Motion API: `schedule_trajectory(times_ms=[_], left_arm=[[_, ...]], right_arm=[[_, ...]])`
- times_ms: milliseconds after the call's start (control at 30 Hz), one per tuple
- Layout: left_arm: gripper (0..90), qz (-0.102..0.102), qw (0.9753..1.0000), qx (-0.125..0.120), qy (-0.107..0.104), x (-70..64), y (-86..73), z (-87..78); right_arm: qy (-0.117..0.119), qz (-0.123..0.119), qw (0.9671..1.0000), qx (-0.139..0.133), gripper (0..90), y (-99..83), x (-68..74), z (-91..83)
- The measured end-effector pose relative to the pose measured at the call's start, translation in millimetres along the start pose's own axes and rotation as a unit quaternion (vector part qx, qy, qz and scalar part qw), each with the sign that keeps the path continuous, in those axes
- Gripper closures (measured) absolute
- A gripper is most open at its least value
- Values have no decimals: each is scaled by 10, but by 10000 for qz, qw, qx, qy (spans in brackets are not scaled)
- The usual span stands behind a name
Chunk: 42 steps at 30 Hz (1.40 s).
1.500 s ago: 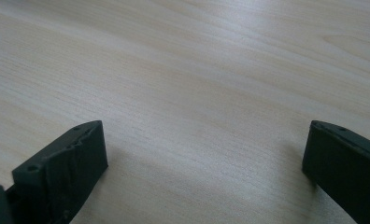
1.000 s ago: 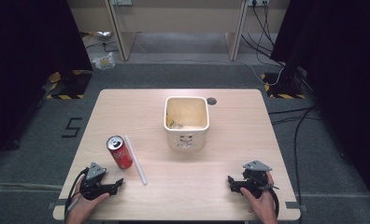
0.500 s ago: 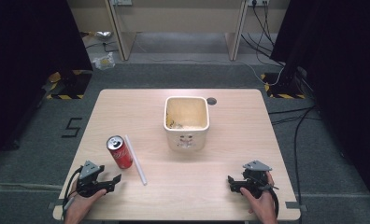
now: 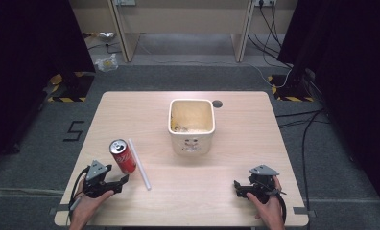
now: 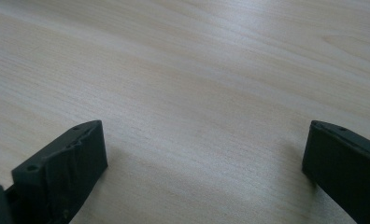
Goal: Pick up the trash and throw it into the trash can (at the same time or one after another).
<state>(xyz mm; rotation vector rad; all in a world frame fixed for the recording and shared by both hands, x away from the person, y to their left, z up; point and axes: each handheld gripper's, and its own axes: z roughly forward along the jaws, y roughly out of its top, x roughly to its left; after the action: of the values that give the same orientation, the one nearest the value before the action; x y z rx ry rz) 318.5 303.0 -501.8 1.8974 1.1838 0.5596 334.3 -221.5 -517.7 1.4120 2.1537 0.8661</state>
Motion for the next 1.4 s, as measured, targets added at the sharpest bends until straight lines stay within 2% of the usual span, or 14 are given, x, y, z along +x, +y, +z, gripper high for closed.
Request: schedule_trajectory(times_ms=[533,767,1067,1267,1400], left_arm=[[197,116,9998,-142,85,11,167,145],[219,156,9997,-176,103,8,187,175],[260,154,9996,-232,78,20,223,242],[331,204,9995,-247,49,13,243,276],[335,213,9995,-238,50,14,244,270]], right_arm=[[-3,-1,10000,2,1,0,1,0],[-4,-1,10000,2,1,0,1,0],[-3,-11,10000,-1,2,0,0,1],[-2,-13,10000,0,2,0,0,0],[-1,-13,10000,-1,2,0,0,0]])
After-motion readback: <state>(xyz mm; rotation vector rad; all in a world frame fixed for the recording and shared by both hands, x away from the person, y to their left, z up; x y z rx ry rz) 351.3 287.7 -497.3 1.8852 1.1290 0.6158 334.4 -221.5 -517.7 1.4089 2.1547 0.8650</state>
